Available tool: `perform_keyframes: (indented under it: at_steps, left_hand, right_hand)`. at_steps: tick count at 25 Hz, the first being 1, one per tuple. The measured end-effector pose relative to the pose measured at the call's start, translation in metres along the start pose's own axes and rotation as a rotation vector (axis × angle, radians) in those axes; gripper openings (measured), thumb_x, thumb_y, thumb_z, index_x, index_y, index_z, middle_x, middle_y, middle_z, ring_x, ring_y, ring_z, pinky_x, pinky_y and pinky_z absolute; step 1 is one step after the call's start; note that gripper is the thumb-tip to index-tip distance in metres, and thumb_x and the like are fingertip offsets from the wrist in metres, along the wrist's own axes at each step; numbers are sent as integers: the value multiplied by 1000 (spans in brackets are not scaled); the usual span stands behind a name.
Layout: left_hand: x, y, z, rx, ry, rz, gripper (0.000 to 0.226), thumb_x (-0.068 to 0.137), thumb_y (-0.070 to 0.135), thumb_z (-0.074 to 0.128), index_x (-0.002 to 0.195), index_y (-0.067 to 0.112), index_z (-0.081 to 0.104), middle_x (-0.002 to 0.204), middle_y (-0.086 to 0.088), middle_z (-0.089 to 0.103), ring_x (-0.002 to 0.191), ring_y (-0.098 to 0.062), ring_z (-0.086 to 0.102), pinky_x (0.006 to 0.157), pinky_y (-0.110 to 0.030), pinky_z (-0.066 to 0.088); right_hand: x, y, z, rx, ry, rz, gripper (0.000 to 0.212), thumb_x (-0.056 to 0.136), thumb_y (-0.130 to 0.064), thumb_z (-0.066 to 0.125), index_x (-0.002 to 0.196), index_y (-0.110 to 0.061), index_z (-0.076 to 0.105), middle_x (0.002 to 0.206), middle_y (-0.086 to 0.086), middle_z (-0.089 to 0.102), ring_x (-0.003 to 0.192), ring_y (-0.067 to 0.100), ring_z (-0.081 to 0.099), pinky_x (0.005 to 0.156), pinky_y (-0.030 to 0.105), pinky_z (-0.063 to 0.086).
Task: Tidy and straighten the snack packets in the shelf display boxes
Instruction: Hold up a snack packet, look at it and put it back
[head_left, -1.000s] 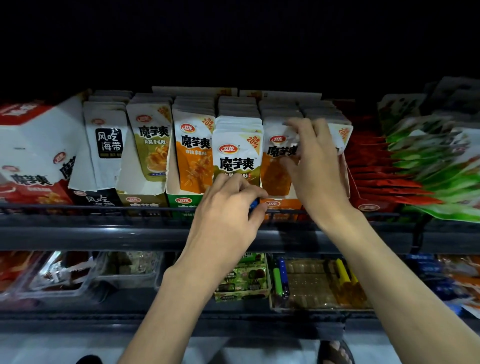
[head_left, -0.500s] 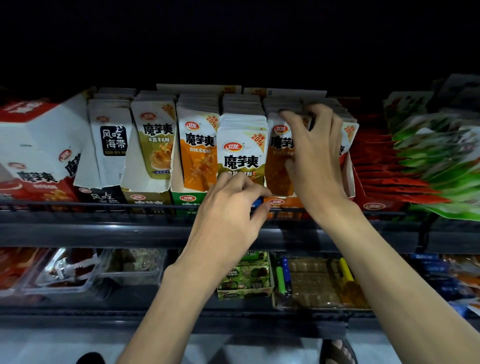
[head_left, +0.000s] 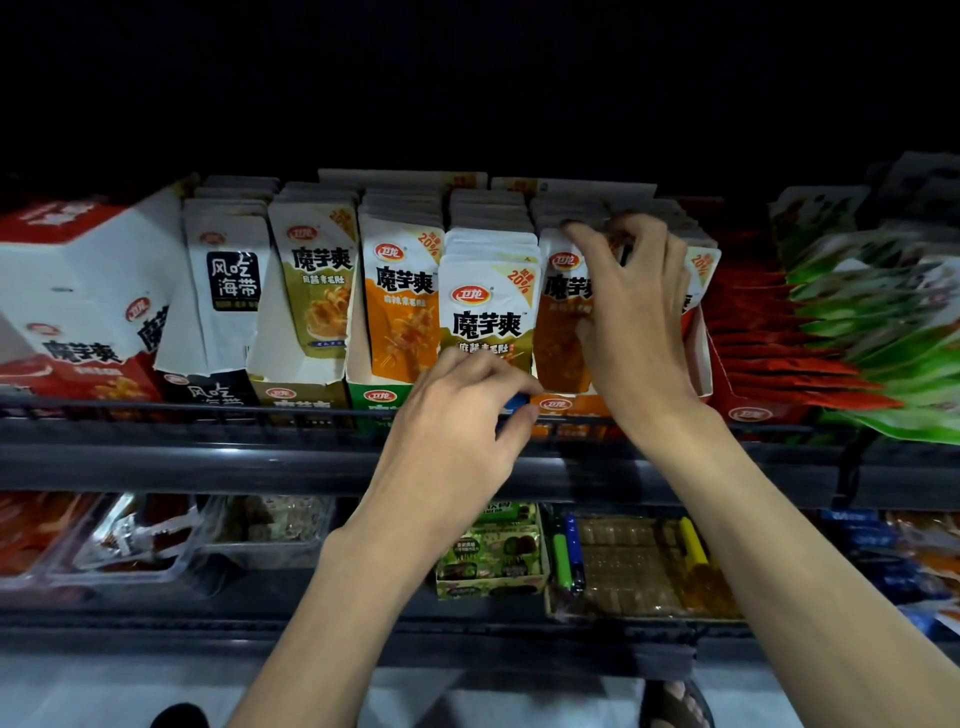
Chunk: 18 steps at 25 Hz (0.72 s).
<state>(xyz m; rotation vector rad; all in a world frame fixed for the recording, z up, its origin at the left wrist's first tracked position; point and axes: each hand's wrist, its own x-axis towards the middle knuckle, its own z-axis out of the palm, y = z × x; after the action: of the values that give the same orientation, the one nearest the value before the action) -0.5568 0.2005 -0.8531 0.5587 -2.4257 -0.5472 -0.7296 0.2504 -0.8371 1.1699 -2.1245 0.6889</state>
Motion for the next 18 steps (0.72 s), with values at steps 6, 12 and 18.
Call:
perform_keyframes:
  at_steps: [6,12,18]
  left_hand:
    - [-2,-1,-11,-82,144,-19,14,94,18,61,100,21,72,99,13,68,97,-7,57,83,-32,49]
    - [-4,-8,-34,-164,451,-251,14,92,25,56,89,26,69,73,13,63,64,-6,55,55,-26,36]
    - [-9,-28,-45,146,286,-393,13,89,26,58,97,21,67,101,1,65,95,-23,59,78,-42,51]
  right_hand:
    - [5,-6,-15,164,102,25,69,75,15,69,135,-14,52,130,15,45,119,22,35,92,15,26]
    - [14,-47,-51,513,214,-93,23,99,-10,54,117,-9,68,111,4,58,104,16,54,87,21,42]
    - [19,-96,-29,126,1,-288,41,96,-31,58,130,-9,61,122,8,57,116,26,48,97,36,35]
